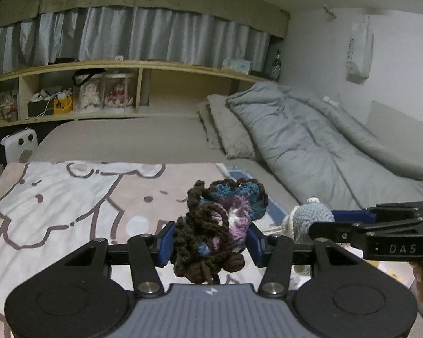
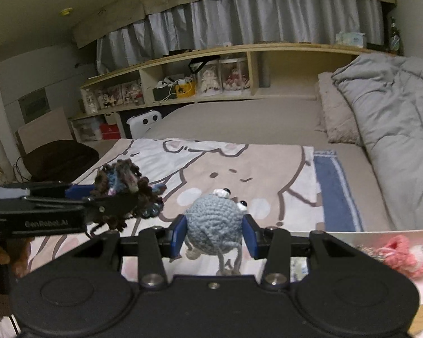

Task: Organize objects
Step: 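Carry the brown flower with the left tool while the right tool carries the grey creature into the box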

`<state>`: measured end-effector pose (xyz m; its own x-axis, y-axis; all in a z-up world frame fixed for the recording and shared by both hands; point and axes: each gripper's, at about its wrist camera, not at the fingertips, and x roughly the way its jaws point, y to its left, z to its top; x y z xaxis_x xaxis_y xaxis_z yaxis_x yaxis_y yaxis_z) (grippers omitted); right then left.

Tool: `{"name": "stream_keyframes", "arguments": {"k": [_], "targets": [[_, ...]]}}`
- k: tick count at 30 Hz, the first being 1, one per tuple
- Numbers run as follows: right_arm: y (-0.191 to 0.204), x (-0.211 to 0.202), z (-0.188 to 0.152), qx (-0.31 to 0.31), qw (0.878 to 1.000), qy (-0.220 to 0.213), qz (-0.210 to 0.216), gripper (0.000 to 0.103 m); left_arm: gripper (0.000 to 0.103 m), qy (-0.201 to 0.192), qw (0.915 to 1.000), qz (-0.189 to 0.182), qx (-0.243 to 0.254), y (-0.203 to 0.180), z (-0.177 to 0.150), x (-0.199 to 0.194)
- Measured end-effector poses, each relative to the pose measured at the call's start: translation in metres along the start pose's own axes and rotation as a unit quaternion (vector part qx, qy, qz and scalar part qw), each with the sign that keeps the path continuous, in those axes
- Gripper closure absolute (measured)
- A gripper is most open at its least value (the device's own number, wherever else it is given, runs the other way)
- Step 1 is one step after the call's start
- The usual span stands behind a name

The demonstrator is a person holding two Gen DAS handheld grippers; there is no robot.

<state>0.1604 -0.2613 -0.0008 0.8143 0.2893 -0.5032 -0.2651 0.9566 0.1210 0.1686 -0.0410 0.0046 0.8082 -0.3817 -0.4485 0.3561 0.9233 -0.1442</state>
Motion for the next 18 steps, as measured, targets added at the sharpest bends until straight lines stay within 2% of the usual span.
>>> {"name": "stream_keyframes", "arguments": {"k": [8,14,18], "targets": [[-0.020,-0.038,-0.001,-0.017,0.999,0.003,-0.036,0.059,0.050,0.005,0.9996,-0.025,0.012,-0.029,-0.001,0.004],[-0.041,-0.065,-0.008,-0.021,0.998,0.010,-0.059,0.059,0.050,0.016,0.9976,-0.059,0.030,-0.063,-0.010,0.008],[-0.054,-0.075,-0.019,-0.014,0.997,0.021,-0.067,0.059,0.050,0.037,0.9945,-0.087,0.045,-0.086,-0.023,0.015]]}}
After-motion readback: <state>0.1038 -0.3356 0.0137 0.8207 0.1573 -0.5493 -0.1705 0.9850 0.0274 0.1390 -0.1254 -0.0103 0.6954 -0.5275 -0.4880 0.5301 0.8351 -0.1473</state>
